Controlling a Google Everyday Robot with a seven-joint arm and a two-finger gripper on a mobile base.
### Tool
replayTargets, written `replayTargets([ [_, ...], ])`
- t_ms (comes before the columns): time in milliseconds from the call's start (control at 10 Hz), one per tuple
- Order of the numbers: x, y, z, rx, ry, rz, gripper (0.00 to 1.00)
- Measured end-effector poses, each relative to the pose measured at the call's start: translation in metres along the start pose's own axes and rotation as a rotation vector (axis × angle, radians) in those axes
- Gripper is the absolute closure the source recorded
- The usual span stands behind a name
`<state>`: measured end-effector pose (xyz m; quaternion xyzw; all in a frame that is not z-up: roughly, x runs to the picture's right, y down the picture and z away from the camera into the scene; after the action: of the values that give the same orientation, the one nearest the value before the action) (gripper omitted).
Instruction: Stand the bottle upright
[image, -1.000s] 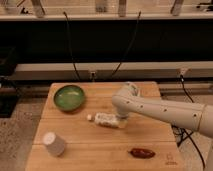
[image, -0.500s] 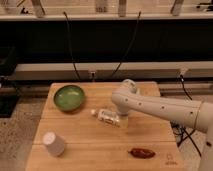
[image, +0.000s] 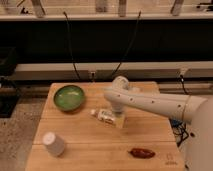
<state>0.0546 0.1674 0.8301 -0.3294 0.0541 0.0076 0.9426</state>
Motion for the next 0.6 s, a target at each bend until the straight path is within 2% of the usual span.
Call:
replayTargets([
  [200, -0.022, 0.0, -0.002, -0.01, -0.005, 0.036, 0.2],
  [600, -0.035, -0.005, 0.002, -0.004, 0.007, 0.112, 0.2],
])
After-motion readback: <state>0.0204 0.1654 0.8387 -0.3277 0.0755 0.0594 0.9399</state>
